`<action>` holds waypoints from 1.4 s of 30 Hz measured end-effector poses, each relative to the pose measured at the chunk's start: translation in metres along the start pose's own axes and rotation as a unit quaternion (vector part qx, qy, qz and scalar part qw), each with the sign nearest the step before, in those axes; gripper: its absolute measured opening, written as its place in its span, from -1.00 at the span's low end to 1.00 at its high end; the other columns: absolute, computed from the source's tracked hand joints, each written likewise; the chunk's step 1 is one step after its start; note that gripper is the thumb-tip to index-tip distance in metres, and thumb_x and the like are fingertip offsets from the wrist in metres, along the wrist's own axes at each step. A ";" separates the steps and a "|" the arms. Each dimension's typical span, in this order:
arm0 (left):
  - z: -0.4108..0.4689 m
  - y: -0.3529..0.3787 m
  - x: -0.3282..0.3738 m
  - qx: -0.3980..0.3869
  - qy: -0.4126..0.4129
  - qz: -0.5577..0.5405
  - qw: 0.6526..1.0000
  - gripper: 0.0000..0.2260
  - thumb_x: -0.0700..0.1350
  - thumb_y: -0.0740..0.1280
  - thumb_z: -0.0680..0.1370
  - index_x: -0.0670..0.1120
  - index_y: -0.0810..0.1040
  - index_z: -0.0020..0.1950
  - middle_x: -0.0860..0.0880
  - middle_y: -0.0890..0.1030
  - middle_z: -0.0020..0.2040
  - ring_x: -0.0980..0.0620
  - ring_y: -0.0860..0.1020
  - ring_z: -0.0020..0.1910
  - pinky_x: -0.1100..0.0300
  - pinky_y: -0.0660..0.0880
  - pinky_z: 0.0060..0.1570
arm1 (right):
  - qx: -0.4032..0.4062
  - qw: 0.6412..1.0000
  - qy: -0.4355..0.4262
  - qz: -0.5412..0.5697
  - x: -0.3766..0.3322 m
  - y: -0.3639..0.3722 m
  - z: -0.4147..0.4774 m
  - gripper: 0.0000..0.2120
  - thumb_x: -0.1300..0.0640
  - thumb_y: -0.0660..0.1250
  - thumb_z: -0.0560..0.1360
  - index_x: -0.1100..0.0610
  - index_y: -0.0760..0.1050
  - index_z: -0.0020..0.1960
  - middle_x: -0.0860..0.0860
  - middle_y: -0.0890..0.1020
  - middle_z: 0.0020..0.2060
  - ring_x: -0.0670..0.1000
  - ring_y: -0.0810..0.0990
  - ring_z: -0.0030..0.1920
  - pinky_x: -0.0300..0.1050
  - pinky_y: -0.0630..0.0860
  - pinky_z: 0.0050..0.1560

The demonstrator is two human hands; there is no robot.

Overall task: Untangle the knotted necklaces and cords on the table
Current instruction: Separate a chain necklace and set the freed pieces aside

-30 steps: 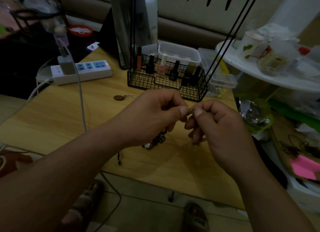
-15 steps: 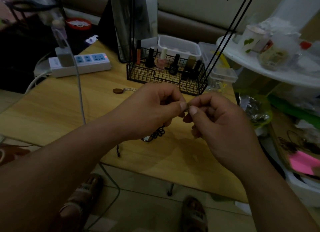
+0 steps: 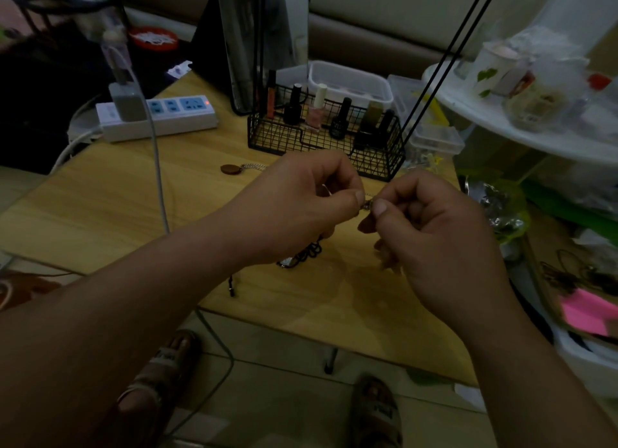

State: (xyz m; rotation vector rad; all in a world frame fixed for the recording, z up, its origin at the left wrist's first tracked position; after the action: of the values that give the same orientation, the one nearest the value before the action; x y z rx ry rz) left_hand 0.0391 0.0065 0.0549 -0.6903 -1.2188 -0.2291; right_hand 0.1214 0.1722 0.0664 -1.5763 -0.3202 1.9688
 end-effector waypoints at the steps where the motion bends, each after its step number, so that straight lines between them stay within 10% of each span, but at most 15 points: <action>1: 0.000 0.000 0.000 -0.003 -0.003 -0.009 1.000 -0.98 -0.13 0.39 0.62 -0.05 0.59 0.00 0.06 0.62 -0.24 0.10 0.57 -0.35 0.27 0.51 -0.35 | 0.004 1.000 0.008 0.019 0.000 -0.001 0.000 -0.94 0.13 0.35 0.57 0.06 0.56 -0.08 0.03 0.70 -0.25 0.05 0.63 -0.37 0.01 0.61 -0.39; 23: -0.004 0.008 -0.006 -0.015 0.005 0.074 0.997 -0.93 -0.12 0.42 0.60 -0.01 0.64 -0.09 0.02 0.63 -0.30 0.21 0.48 -0.40 0.33 0.38 -0.43 | -0.040 0.980 -0.084 -0.175 0.005 -0.001 -0.003 -0.99 0.06 0.38 0.54 -0.03 0.56 -0.05 -0.17 0.59 -0.30 -0.09 0.59 -0.26 -0.10 0.49 -0.30; 33: -0.002 0.007 -0.002 -0.021 -0.053 -0.077 0.995 -0.92 -0.22 0.36 0.62 -0.13 0.62 -0.06 0.05 0.63 -0.29 0.23 0.44 -0.41 0.35 0.38 -0.40 | -0.054 0.973 0.142 0.176 0.002 0.007 0.001 -0.88 0.26 0.24 0.64 0.24 0.54 0.00 0.11 0.70 -0.25 0.06 0.56 -0.40 0.09 0.60 -0.20; 42: -0.005 0.005 -0.002 -0.013 -0.038 0.037 0.999 -0.93 -0.06 0.43 0.54 -0.03 0.65 -0.13 0.04 0.63 -0.36 0.20 0.49 -0.43 0.27 0.42 -0.43 | -0.051 0.994 -0.012 -0.092 0.001 0.000 -0.005 -0.94 0.09 0.39 0.60 -0.06 0.60 -0.03 -0.17 0.69 -0.21 -0.10 0.68 -0.25 -0.15 0.62 -0.24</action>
State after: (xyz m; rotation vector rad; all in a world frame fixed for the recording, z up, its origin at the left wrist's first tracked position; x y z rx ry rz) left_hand 0.0452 0.0068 0.0504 -0.7712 -1.2625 -0.1592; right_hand 0.1264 0.1720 0.0645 -1.5268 -0.5632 1.8552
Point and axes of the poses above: each hand's wrist, its own z-axis towards the middle knuckle, its own y-axis out of the palm, x = y × z, the point moved 2 cm from there along z, towards the middle knuckle
